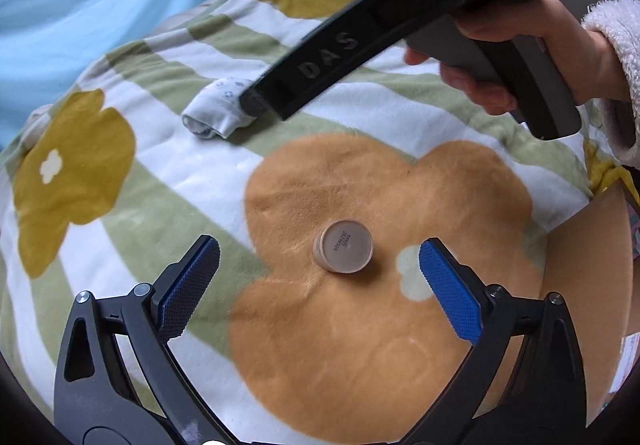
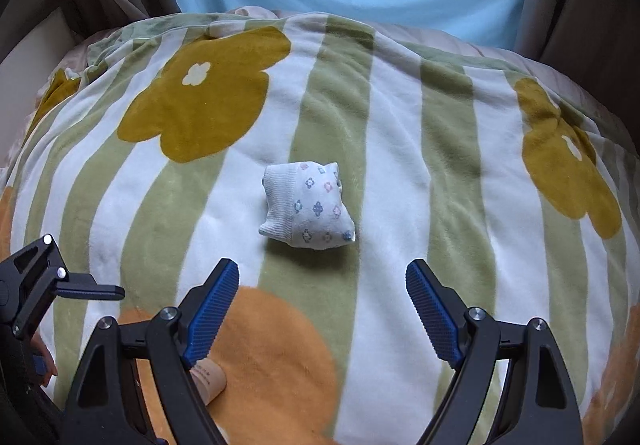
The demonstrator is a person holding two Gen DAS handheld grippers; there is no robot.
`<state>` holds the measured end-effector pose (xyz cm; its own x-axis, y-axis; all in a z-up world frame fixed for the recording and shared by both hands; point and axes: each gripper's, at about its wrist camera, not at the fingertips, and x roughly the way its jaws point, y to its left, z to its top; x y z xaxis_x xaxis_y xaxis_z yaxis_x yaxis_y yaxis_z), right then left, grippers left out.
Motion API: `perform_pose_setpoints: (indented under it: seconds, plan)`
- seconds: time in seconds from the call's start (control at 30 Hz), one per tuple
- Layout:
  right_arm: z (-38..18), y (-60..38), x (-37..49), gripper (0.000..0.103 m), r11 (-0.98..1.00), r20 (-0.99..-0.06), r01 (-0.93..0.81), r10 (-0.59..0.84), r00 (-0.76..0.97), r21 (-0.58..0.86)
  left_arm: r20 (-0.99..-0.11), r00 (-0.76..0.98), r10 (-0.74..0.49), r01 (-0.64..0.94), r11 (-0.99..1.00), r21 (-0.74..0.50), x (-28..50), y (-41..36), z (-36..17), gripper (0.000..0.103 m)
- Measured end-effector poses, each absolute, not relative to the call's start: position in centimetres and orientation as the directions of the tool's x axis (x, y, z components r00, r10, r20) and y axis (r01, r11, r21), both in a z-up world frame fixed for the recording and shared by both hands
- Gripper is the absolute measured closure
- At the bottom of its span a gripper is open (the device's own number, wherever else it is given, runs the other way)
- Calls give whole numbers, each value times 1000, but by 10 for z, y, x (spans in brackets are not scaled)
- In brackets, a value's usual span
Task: Organize objects
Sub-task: 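Move both tools back over the blanket toward the cream jar and white sock, then grasp the cream jar with the left tool while the right tool grasps the white sock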
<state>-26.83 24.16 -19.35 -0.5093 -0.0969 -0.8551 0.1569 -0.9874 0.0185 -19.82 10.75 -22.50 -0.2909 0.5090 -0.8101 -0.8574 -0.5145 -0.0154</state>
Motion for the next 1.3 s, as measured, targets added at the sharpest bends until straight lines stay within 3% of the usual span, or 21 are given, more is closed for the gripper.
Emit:
perform_pose_setpoints:
  seconds: [0.37, 0.57, 0.7, 0.77, 0.9, 1.07, 1.3]
  plan:
    - [-211, 232, -295, 20, -982, -846, 189, -96, -524, -6, -811, -269, 519, -870, -492, -27, -197, 118, -252, 26]
    - [-215, 231, -305, 22, -981, -849, 195, -84, -522, -23, -821, -250, 513, -883, -469, -25, -198, 120, -261, 51]
    - [-222, 228, -312, 32, -981, -866, 194, -85, -493, -15, -826, -246, 508, -893, -450, -11, -196, 122, -264, 60]
    - [-226, 226, -315, 47, -979, -878, 204, -98, -468, 1, -831, -239, 502, -895, -446, -13, -197, 123, -267, 61]
    - [-228, 221, -315, 53, -979, -883, 200, -66, -465, -32, -837, -227, 498, -894, -447, -24, -200, 123, -268, 72]
    - [-223, 225, -313, 59, -984, -877, 178, -74, -474, -13, -840, -221, 496, -894, -447, -28, -201, 123, -265, 73]
    - [-203, 228, -307, 61, -986, -862, 166, -74, -502, -12, -821, -237, 520, -888, -459, -34, -202, 116, -246, 73]
